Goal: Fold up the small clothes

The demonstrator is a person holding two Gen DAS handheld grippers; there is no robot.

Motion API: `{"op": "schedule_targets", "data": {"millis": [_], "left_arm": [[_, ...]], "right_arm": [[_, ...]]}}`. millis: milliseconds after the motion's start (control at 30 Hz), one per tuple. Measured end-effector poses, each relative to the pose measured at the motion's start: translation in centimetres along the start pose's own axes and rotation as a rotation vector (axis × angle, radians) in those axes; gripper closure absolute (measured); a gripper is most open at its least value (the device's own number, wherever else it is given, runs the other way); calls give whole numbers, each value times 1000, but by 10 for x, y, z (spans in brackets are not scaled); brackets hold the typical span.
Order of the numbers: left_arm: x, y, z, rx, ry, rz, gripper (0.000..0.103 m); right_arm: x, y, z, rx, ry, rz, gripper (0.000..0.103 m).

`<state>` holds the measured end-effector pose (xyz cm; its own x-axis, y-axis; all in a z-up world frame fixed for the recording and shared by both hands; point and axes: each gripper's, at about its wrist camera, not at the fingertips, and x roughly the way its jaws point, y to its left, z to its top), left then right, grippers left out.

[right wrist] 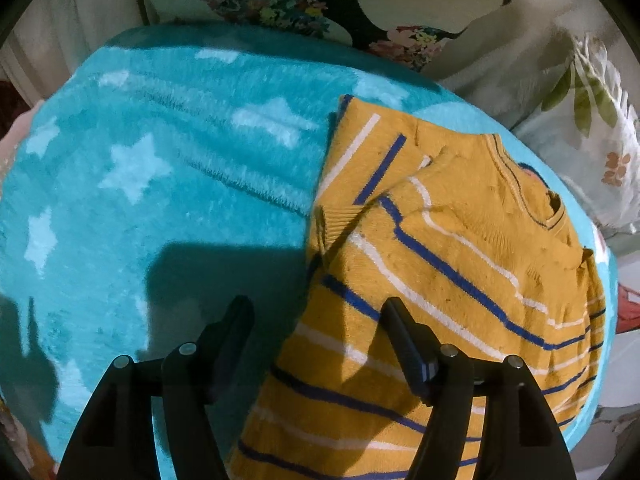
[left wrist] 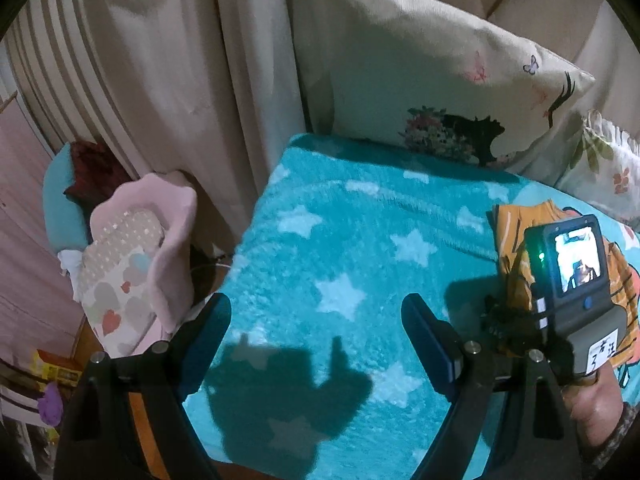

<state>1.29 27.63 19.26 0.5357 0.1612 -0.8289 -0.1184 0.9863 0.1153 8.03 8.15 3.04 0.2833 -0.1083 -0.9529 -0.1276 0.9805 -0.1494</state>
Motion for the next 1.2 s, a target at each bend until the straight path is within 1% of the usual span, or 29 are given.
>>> {"op": "schedule_targets", "data": {"millis": [67, 167, 400, 533, 833, 933, 1100, 1167, 1200], "left_arm": [[-4, 0, 0, -3, -9, -7, 17], [-10, -1, 1, -13, -15, -42, 17], [-20, -3, 1, -18, -27, -73, 17], [-21, -3, 0, -20, -26, -71, 16], [-15, 0, 1, -15, -24, -26, 16], [-16, 0, 1, -9, -31, -38, 16], [-25, -2, 3, -4, -55, -92, 16], [-30, -3, 4, -1, -73, -89, 16], [-35, -5, 6, 1, -96, -78, 16]], "right_arm": [[0, 3, -2, -6, -1, -10, 29], [-2, 5, -3, -6, 0, -11, 29], [-3, 7, -5, -16, 3, -20, 29], [-2, 7, -4, -13, 7, -21, 29], [-2, 8, -4, -15, 10, -26, 28], [0, 7, -3, -16, 10, -25, 28], [-1, 7, -3, -14, 9, -25, 27], [0, 6, -3, -14, 8, -24, 27], [0, 6, -3, -14, 7, -25, 27]]}}
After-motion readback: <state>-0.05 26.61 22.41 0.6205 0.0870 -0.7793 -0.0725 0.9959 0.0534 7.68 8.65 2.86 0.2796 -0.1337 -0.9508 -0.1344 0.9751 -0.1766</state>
